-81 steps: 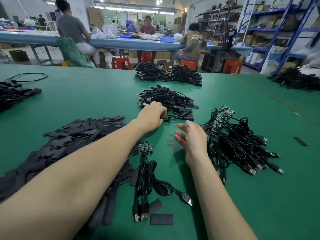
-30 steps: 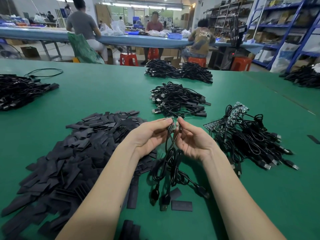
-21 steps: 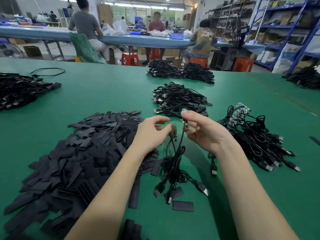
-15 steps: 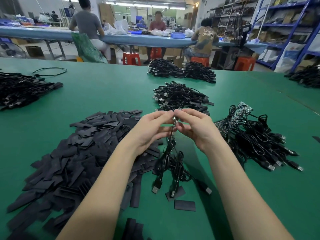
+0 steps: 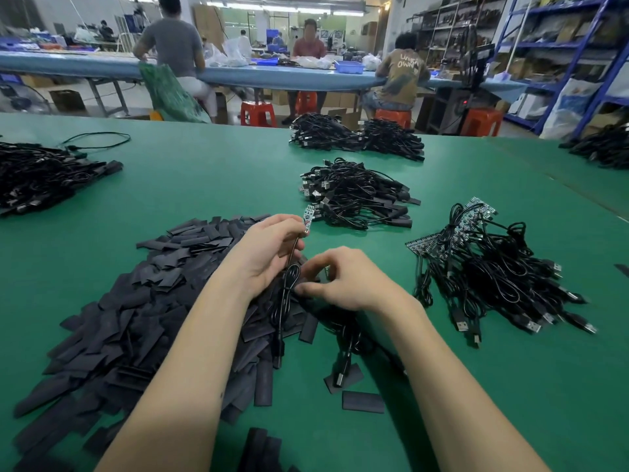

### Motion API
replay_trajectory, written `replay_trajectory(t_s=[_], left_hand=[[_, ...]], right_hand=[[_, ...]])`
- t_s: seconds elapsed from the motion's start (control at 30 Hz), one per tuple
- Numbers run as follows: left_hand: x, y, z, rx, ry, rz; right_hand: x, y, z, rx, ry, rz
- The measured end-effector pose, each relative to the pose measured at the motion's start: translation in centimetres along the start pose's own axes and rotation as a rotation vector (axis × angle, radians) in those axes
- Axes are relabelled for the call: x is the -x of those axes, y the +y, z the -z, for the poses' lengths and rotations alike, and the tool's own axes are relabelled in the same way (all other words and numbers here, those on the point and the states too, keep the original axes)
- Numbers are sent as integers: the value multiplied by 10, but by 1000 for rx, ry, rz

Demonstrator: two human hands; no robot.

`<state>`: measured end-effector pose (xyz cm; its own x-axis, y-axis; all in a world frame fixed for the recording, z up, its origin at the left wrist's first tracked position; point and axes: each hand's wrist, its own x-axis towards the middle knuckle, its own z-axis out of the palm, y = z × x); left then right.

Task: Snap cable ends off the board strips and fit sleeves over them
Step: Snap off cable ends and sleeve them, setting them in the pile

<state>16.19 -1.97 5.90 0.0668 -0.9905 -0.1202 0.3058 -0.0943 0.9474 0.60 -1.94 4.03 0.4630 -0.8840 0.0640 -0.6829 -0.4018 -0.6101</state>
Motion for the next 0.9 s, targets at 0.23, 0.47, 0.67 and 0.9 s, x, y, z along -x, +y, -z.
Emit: replay_trajectory(t_s=[0.23,0.47,0.67,0.9], left_hand=[[1,-4,-6,-29,-46,8],[2,-4,-7,-43,-81,11],[4,-7,-14,-43,-165,28],[7,-7,-18,-36,-174,5]], right_hand=[[-4,2,-3,58,-18,-27],[-5,7,1,-20,251,-99],[2,5,28,-1213,276,-281],[6,7,35,-1304,226,-237]])
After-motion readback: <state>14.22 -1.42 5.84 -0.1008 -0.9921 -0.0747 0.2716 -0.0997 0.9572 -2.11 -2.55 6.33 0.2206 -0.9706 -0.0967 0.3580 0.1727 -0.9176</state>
